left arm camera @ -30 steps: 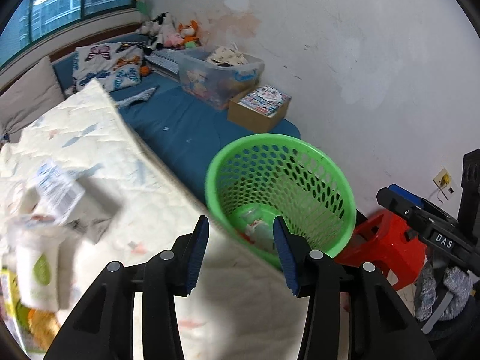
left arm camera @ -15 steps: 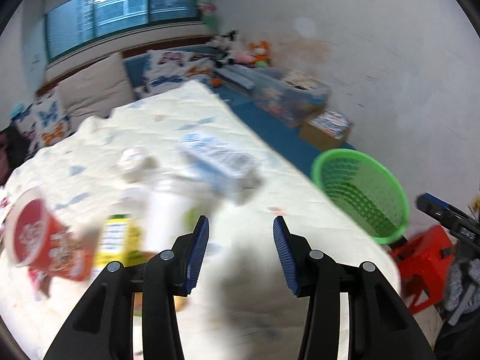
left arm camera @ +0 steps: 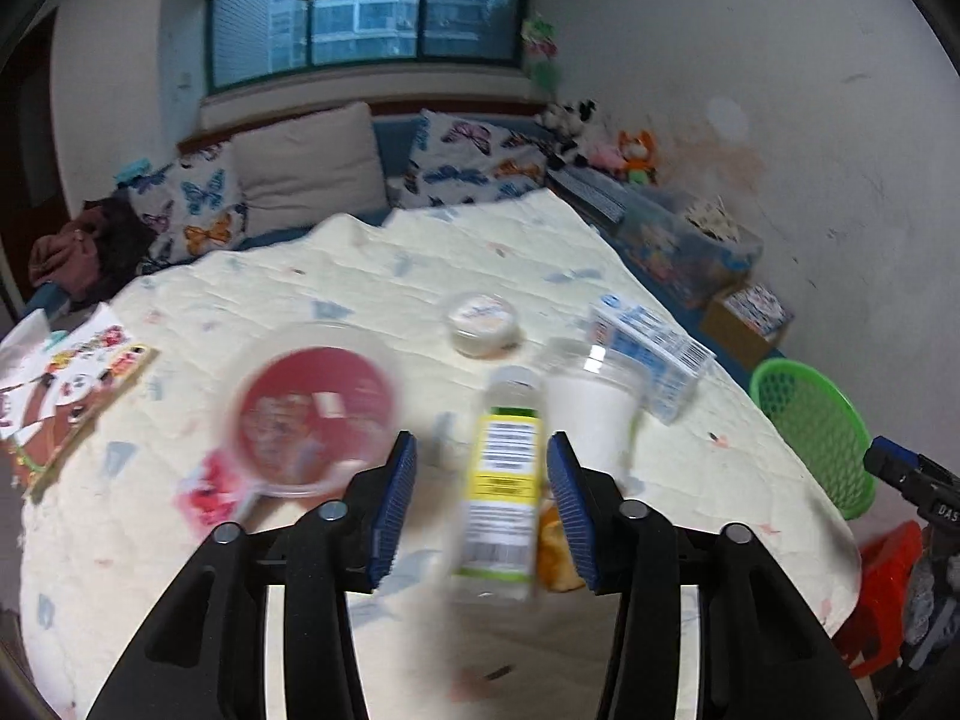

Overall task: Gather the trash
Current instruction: 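Move back to the table and grasp the red paper cup with the left gripper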

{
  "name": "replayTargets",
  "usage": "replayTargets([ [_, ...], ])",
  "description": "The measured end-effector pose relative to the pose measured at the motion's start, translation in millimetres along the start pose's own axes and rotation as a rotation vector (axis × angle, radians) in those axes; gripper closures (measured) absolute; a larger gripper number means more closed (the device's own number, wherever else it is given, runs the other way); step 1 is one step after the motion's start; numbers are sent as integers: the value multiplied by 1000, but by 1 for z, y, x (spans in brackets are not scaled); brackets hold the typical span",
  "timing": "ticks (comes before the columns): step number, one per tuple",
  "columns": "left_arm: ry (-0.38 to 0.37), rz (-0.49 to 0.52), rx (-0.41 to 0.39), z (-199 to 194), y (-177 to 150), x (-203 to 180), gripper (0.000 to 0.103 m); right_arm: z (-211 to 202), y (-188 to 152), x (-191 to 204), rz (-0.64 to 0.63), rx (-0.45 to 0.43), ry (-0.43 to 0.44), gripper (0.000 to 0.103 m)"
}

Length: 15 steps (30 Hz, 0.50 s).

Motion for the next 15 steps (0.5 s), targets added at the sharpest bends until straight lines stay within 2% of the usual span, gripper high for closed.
replayTargets([
  [1, 11, -4, -15, -5, 0, 7, 48, 5, 0, 9, -12, 7, 14, 27],
  [2, 24, -1, -24, -9, -1, 13, 47, 8, 0, 13, -18, 11, 21, 27],
  [8, 55, -66, -23, -10, 6, 56, 47, 26, -5, 49, -61, 48, 71, 27],
  [10, 80, -85, -12, -4, 7, 72, 51, 30, -7, 60, -74, 58, 89, 27],
  [15, 33, -151, 56, 21, 12, 101, 56, 41, -10, 85, -102, 80, 114, 27],
])
Point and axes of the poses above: each gripper's, at about its wrist camera, not at the fingertips, and z roughly the way its jaws point, x to its left, y to its top, the point moved 5 cm from there along z, roughly the way its jaws point, and after that the axes turned 4 degrees about y, right-handed, at the moved point
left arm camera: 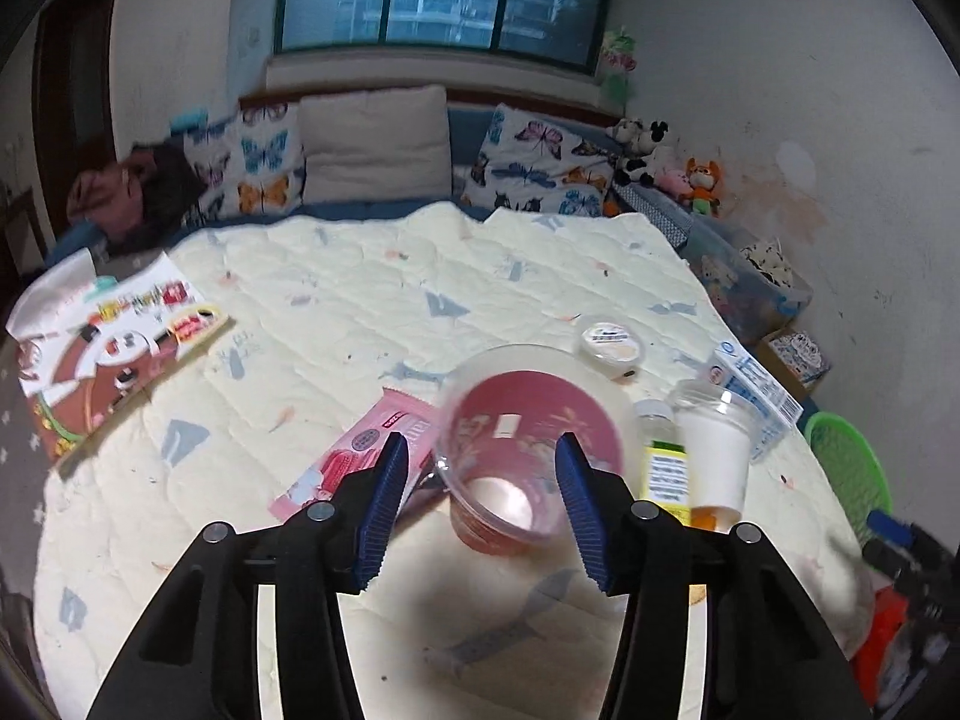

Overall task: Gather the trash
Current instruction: 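Move back to the table and grasp the red paper cup with the left gripper, then grasp the orange peel with the right gripper while the left gripper holds the red cup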

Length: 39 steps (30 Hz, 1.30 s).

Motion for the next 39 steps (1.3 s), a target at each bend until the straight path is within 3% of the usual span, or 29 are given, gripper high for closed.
replayTargets([
  [8, -55, -10, 88, 31, 1, 4, 64, 27, -1, 35, -25, 42, 53, 27],
  [18, -63, 16, 120, 43, -1, 2, 86, 76, -15, 68, -51, 133, 97, 43],
  [26, -40, 33, 118, 44, -1, 4, 92, 109, -15, 80, -31, 169, 120, 44],
  [39, -41, 28, 119, 44, -3, 8, 93, 137, -15, 78, 18, 199, 112, 47],
])
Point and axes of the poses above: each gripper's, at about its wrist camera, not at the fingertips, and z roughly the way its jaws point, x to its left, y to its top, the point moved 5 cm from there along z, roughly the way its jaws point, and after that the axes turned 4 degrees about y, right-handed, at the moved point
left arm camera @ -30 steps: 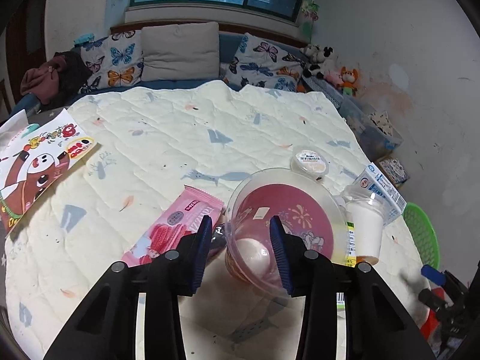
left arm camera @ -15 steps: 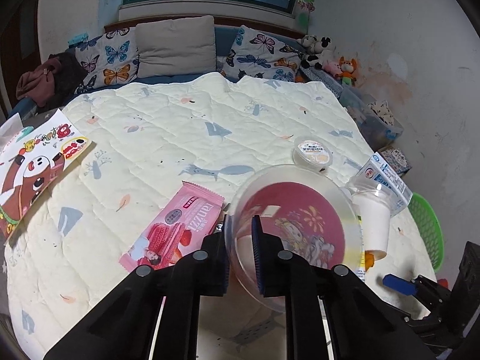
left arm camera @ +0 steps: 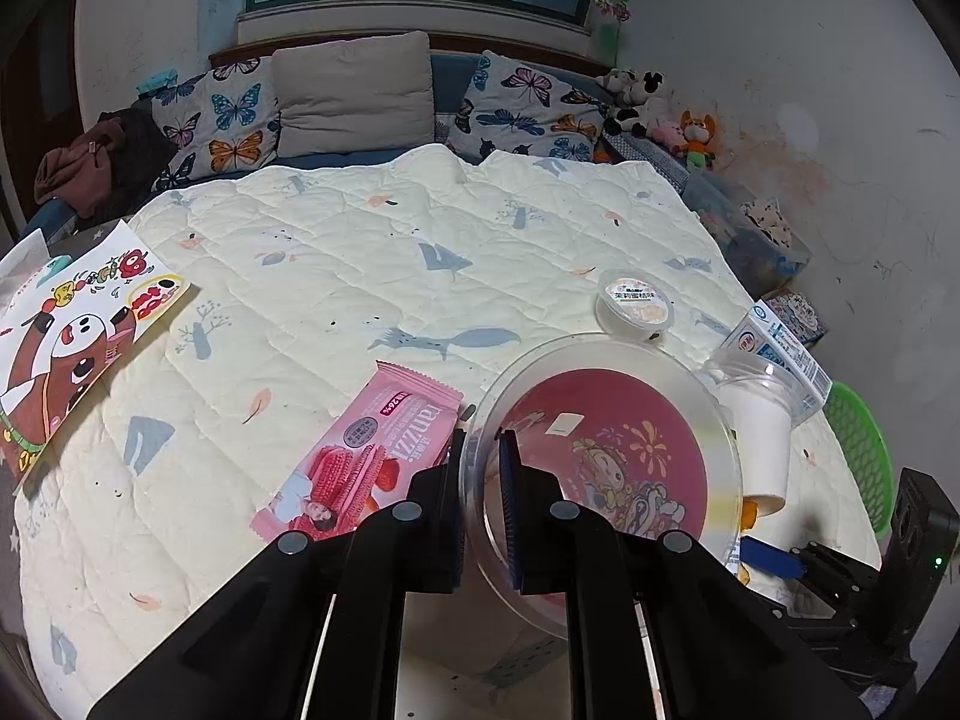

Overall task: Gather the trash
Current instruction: 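Grasp the orange peel with the right gripper while the left gripper holds the red cup, then carry the held items to the green wastebasket and open both grippers over it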

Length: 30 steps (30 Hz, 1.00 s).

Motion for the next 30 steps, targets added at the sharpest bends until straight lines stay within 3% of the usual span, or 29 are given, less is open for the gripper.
replayTargets([
  [13, -18, -10, -5, -3, 1, 0, 94, -9, -10, 7, -58, -23, -29, 65],
  [30, -88, -10, -67, -55, -1, -23, 95, -67, -35, 3, -92, -74, -21, 70],
])
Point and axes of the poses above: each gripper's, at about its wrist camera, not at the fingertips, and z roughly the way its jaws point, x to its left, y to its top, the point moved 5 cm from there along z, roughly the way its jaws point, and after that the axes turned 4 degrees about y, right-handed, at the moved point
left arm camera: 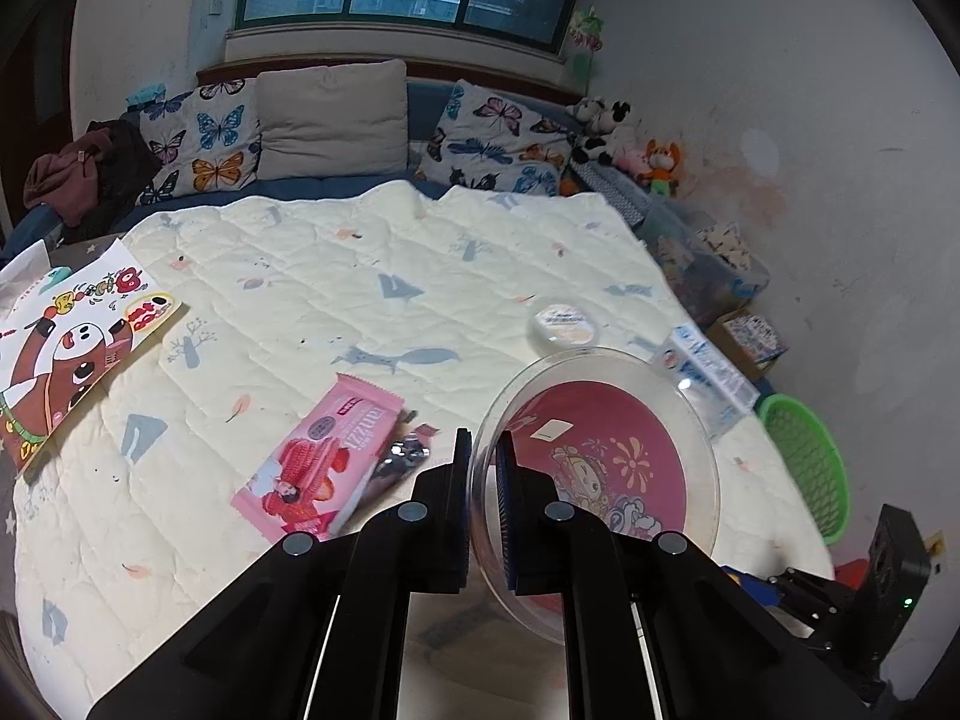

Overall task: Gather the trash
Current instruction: 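Carry the held items to the green wastebasket and open both grippers over it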

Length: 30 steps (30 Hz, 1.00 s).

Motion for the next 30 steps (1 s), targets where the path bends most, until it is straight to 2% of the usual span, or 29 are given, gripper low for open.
replayTargets([
  [6, -54, 38, -20, -18, 5, -32, 95, -36, -4, -10, 10, -48, -9, 70],
  [11, -119, 79, -16, -21, 9, -74, 95, -71, -2, -34, 49, -103, -25, 70],
  [16, -170, 117, -5, -15, 13, -120, 95, -111, 1, -75, 89, -161, -101, 70],
  [22, -229, 173, 22, 1, 15, -178, 95, -155, -3, -161, 167, -190, -261, 70],
  [25, -253, 199, 35, 10, 16, -206, 95, -164, -8, -206, 216, -183, -342, 70],
  [30, -283, 233, 66, 25, 15, -247, 95, -164, -25, -270, 304, -144, -414, 70],
])
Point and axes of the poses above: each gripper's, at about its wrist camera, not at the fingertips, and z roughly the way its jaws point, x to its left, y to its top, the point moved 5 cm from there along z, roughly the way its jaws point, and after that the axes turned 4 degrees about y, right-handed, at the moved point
